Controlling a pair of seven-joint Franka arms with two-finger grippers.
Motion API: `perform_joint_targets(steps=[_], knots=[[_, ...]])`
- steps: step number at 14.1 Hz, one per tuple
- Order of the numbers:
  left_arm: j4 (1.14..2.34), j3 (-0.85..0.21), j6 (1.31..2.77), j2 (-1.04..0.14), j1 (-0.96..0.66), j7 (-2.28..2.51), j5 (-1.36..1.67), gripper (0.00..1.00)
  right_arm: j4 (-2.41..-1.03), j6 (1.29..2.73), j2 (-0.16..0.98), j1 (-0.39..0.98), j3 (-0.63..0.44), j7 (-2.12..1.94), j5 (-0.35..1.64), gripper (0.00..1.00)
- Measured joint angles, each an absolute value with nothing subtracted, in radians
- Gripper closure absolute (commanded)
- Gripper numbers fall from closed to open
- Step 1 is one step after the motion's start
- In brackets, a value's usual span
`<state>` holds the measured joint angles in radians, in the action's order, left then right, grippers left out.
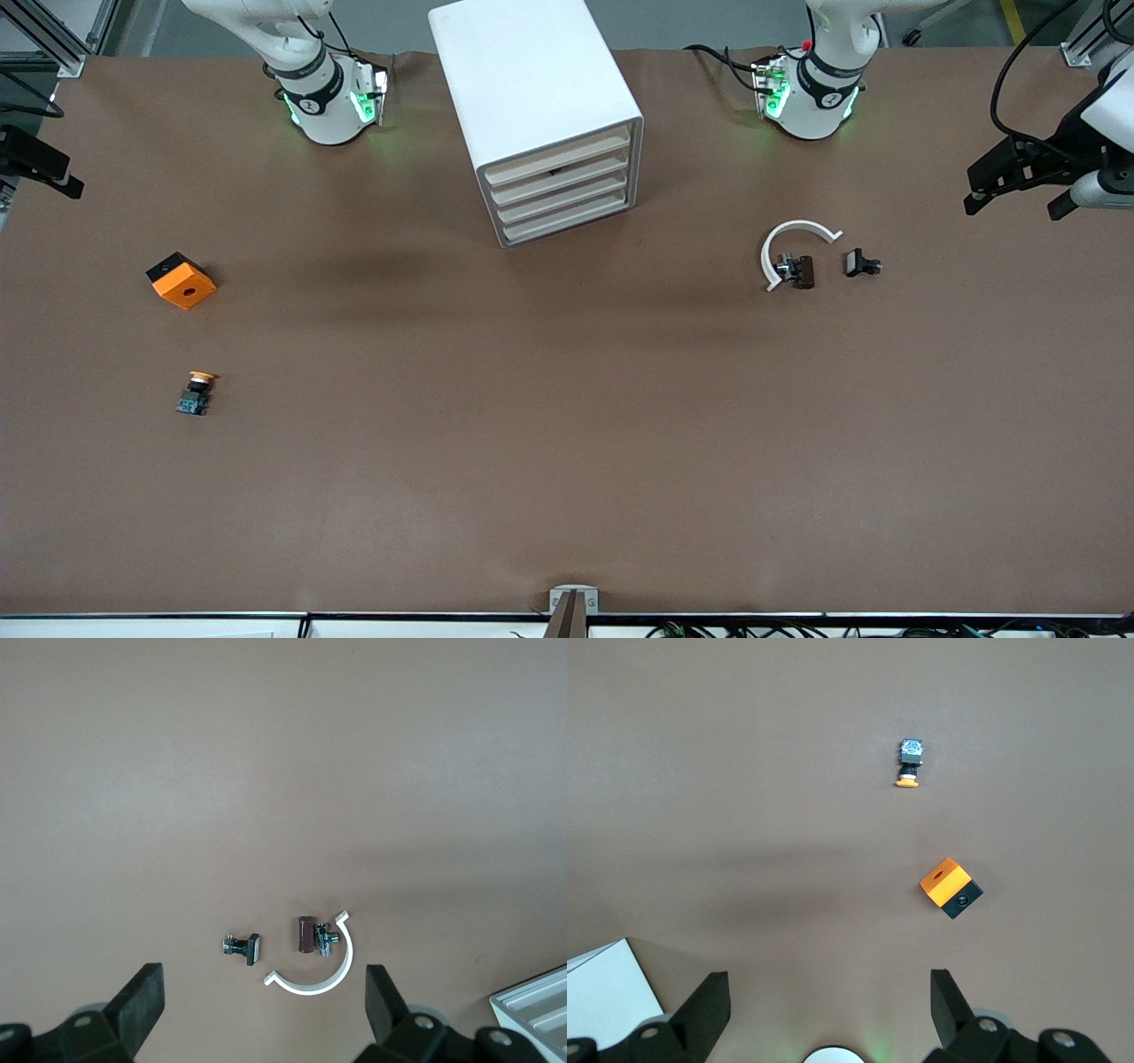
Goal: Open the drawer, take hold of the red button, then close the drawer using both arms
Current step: 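Raise the left gripper and swing it toward the white cabinet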
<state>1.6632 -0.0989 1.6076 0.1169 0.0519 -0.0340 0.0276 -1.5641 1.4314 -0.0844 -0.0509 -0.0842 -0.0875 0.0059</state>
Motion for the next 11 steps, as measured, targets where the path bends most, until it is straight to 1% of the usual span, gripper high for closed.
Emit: perform_joint_targets(steps=[8,11], knots=[[1.663,-0.099,1.605,0.113,0.052,-0.034,0.028,0.0,-1.565,1.431,-0.084,-0.051,-0.084,-0.088,0.006,0.0],[1.668,-0.099,1.592,0.082,0.052,-0.034,0.028,0.0,-1.565,1.432,-0.084,-0.051,-0.084,-0.088,0.006,0.0]])
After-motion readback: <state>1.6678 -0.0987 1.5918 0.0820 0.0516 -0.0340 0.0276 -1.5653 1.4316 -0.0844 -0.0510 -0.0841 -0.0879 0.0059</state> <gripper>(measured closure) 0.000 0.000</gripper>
